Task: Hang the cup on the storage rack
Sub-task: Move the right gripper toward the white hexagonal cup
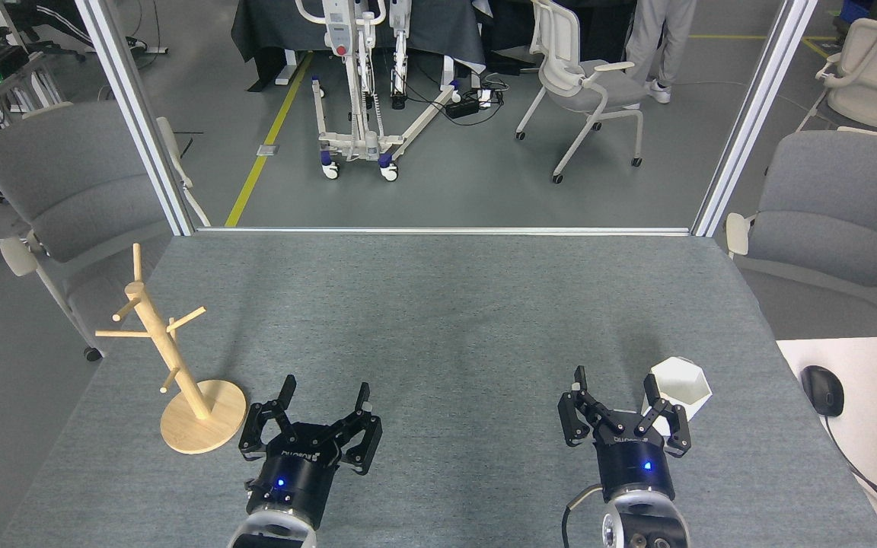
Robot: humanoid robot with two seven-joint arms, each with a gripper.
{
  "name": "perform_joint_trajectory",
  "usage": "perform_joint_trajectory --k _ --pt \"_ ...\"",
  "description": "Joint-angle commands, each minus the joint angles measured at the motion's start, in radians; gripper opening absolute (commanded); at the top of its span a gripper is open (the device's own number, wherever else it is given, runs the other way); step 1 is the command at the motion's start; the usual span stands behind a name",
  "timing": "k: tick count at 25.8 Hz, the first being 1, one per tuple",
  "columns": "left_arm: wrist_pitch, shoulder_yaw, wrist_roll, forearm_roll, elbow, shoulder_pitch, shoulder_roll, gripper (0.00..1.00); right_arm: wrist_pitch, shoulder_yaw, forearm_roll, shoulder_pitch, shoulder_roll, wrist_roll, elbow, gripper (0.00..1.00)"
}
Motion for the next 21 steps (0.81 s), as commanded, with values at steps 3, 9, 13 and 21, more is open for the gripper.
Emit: perform_joint_trajectory --k 3,9,13,21 --pt "-0.002 -0.012 0.013 0.002 0.023 0.055 0.005 1.0 0.003 -0.009 -0.001 0.008 -0.006 0.0 -0.002 1.0" --pt "0.0 -0.008 0.019 0.03 0.004 0.061 0.005 1.0 0.003 -0.01 -0.001 0.012 -0.013 -0.002 -0.002 1.0" --pt "0.003 -0.009 0.021 0.036 0.009 0.061 0.005 1.0 0.003 -0.012 -0.002 0.018 -0.046 -0.005 -0.016 1.0" --pt "0.005 -0.005 0.058 0.036 0.007 0.077 0.011 1.0 0.004 -0.137 -0.005 0.063 -0.052 -0.028 -0.019 1.0"
